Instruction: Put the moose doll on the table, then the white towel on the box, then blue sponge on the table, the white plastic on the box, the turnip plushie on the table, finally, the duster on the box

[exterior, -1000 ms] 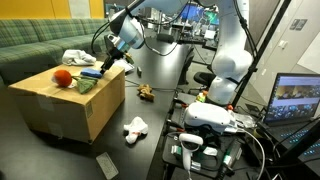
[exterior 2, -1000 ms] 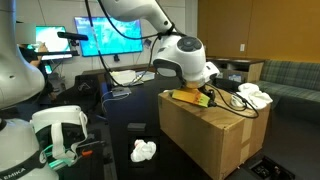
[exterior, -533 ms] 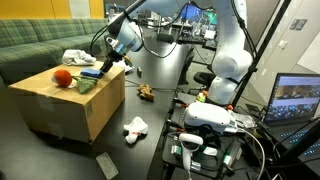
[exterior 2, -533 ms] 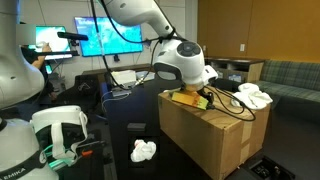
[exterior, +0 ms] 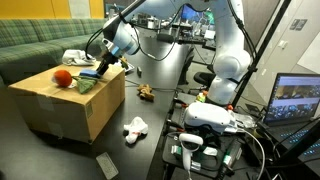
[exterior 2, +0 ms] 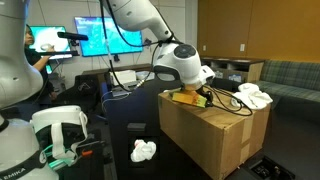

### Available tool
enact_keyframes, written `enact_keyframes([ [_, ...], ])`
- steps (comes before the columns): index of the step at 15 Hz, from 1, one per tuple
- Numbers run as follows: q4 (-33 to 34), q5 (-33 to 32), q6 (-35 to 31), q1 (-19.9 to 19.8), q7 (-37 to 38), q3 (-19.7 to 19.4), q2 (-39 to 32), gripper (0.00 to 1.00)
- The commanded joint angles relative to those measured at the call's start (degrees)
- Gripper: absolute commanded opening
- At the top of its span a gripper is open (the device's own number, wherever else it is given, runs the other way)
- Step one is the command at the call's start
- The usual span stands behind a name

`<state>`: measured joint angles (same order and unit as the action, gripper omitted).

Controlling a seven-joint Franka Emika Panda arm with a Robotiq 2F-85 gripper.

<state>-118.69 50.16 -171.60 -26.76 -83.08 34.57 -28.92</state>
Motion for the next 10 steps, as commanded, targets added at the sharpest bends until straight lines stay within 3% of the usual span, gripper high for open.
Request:
enact_keyframes([
  [1, 2.8, -2.6, -2.9, 4.0, 2.0, -3.2, -2.4, 1.0],
  [4, 3.7, -4.9, -2.2, 7.4, 4.7, -7.3, -2.4, 1.0],
  [6, 3.7, -7.6, -1.2, 10.5, 7.9, -11.2, -1.7, 0.74],
  [10, 3.4, -13.7, 2.1, 17.0, 16.3, -19.3, 0.7, 0.45],
])
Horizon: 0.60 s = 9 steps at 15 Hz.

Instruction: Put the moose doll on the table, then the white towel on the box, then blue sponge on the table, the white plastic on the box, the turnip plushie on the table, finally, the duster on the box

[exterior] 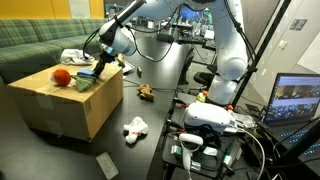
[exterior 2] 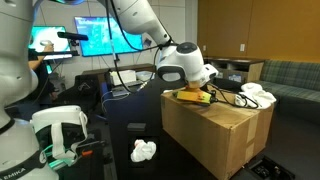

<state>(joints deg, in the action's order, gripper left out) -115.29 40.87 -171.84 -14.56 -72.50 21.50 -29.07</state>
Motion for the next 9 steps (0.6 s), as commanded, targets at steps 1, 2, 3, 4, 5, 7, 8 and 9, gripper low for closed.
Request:
enact_keyframes([
  [1, -0.3, -6.4, 3.8, 6.5, 8.1, -8.5, 1.8, 0.45],
  [2, -0.7, -8.6, 5.3, 8.7, 11.2, -11.2, 2.8, 0.41],
  [3, -0.8, -10.5, 6.5, 10.4, 13.9, -13.3, 3.6, 0.37],
  [4, -1.1, -15.7, 7.8, 9.5, 18.7, -12.8, 4.4, 0.36],
  [5, -1.2, -18.6, 9.0, 9.9, 21.7, -13.7, 5.2, 0.34],
  [7, -1.5, -24.0, 13.3, 9.7, 27.5, -14.7, 7.5, 0.3],
  [8, -1.6, -26.0, 15.8, 9.4, 29.6, -14.9, 8.6, 0.29],
  [9, -2.1, -27.4, 18.3, 8.9, 31.4, -15.1, 10.0, 0.27],
])
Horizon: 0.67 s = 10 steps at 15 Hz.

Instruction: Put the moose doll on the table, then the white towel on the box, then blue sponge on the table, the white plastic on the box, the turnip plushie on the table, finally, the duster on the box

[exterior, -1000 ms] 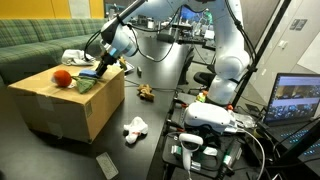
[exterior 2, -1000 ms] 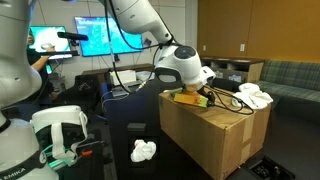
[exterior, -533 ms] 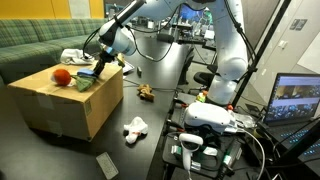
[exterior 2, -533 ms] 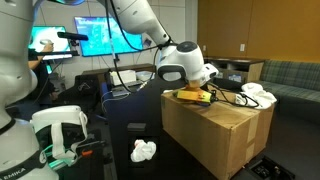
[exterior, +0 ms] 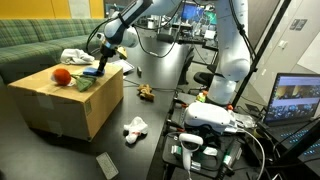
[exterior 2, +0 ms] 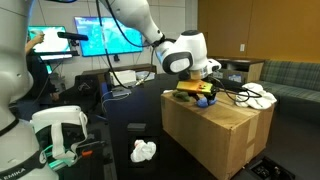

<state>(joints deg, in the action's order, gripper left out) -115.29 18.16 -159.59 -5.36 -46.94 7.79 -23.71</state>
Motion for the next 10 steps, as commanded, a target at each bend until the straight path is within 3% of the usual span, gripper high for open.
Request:
enact_keyframes([
  [1, -2.1, -5.4, 9.0, -1.0, 6.6, -1.3, 5.9, 0.24],
  [4, -3.9, -5.3, 16.8, -2.6, 8.0, -2.1, 10.8, 0.15],
  [10, -10.9, -5.0, 30.5, -2.9, 7.7, -6.6, 20.8, 0.06],
])
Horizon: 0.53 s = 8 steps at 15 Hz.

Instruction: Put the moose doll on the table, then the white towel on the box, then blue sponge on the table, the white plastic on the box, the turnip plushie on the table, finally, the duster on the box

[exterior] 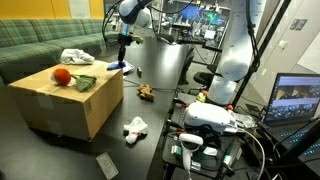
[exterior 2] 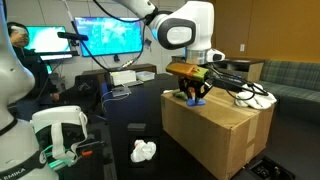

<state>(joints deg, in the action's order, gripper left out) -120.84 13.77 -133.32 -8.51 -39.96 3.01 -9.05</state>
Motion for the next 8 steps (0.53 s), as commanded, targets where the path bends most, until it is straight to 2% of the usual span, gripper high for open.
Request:
enact_keyframes([
  [1, -6.6, -0.8, 5.0, 0.4, 0.8, -2.6, 6.8, 0.05],
  [4, -10.8, -1.5, 6.9, 0.8, 0.2, -4.4, 7.9, 0.05],
  [6, -13.3, -1.9, 5.1, 1.3, 0.4, -4.7, 6.3, 0.05],
  [8, -15.7, -2.2, -0.3, 2.0, 2.1, -4.3, 3.5, 0.05],
])
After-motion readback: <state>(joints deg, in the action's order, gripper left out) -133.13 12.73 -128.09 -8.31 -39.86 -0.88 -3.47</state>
